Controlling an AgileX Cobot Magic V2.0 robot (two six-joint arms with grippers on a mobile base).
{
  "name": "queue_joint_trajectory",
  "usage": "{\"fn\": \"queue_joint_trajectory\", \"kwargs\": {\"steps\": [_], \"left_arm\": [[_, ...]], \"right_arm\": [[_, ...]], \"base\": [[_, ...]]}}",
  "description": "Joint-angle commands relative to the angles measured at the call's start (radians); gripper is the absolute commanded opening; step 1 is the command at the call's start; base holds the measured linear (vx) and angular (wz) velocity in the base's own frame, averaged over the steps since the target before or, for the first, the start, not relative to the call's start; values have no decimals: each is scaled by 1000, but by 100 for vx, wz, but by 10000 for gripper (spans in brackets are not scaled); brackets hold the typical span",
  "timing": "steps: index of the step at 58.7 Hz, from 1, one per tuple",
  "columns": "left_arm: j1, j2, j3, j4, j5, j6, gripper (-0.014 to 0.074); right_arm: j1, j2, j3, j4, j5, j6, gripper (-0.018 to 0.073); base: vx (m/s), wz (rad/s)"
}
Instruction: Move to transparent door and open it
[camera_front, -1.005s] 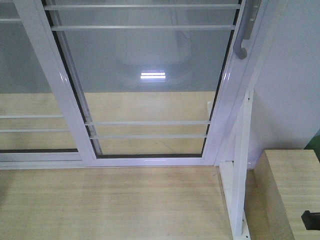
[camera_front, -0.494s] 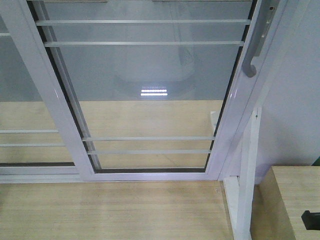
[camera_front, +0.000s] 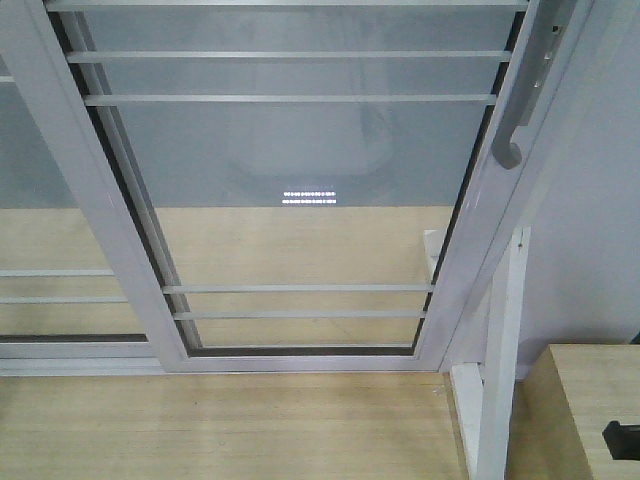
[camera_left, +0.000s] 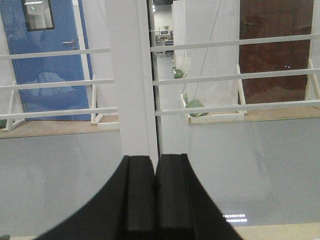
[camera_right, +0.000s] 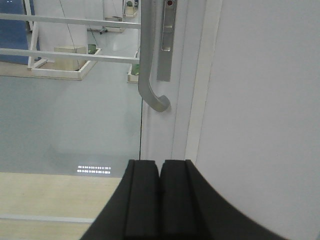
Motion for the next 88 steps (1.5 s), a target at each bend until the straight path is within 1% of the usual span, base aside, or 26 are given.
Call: {"fn": "queue_joint_trajectory", "kwargs": {"steps": [1, 68, 72, 82, 88], "left_arm": [[-5, -13, 30, -2, -80, -8, -6], [-5, -3, 30, -2, -81, -8, -6], [-5, -3, 30, -2, -108, -10, -6], [-5, -3, 30, -2, -185, -11, -6], [-5, -3, 28, -24, -234, -49, -6]], "right_arm": [[-4, -14, 14, -4, -85, -7, -8], [-4, -4, 14, -4, -98, -7, -8], [-4, -4, 14, -4, -127, -7, -8], [-4, -4, 14, -2, -269, -7, -8], [-4, -4, 13, -4, -361, -7, -8]], "base": [[5, -1], [1, 0], [0, 0], [0, 0], [0, 0]]}}
